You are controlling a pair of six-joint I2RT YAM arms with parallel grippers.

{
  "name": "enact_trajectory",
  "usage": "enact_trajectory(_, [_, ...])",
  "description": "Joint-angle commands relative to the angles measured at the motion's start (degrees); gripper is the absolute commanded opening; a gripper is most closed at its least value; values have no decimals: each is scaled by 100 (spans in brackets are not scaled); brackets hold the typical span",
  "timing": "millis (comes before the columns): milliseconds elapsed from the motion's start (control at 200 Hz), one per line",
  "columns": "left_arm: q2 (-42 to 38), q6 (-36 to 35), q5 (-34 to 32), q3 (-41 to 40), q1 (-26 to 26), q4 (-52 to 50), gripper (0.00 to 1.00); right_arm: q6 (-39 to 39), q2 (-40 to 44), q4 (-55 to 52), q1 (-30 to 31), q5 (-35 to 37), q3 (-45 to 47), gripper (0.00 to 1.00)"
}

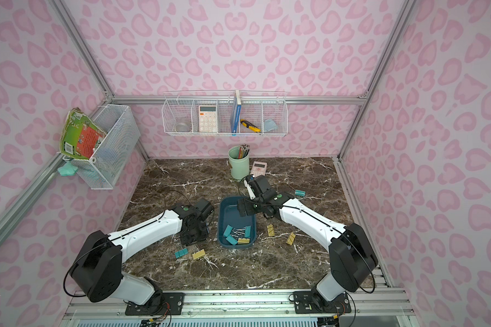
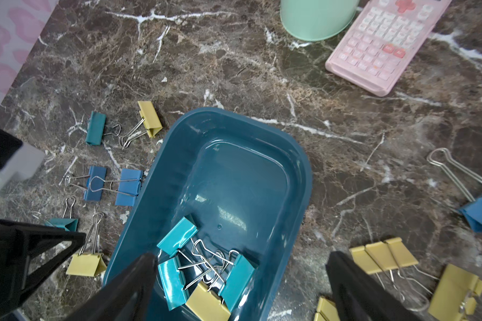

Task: Take out the binder clips from the storage box
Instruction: Place the binder clip at the center of the board, then pick up the binder clip from the storage box.

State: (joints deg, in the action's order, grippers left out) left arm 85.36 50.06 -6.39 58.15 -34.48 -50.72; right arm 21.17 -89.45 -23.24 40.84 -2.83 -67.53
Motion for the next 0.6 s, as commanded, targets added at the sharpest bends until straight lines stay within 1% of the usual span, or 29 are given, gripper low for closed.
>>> enact_trajectory(0, [-17, -609, 192, 437, -40, 26, 35, 91, 131, -70, -28, 165, 119, 99])
enact_trajectory(125, [262, -1288, 569, 1042, -85, 193, 32, 309, 390, 10, -101, 94, 423, 99])
enact_trajectory(260, [925, -2035, 1026, 1720, -180, 271, 30, 528, 780, 23, -172, 63, 842, 99])
enact_trajectory(405, [1708, -2694, 1456, 2295, -324, 298, 27, 830, 1405, -81, -537, 55, 1308, 99])
enact_trajectory(485, [2116, -2944, 1707, 2478, -364, 326, 26, 975, 1857, -91, -804, -19, 1595, 99])
enact_trajectory(500, [2193, -2992, 1745, 2647, -367, 324, 26, 991, 1944, -92, -850, -24, 1647, 99])
enact_trajectory(595, [2609, -3211, 1848, 2921, -423, 319, 25, 1062, 2466, -66, -1047, -16, 1957, 99])
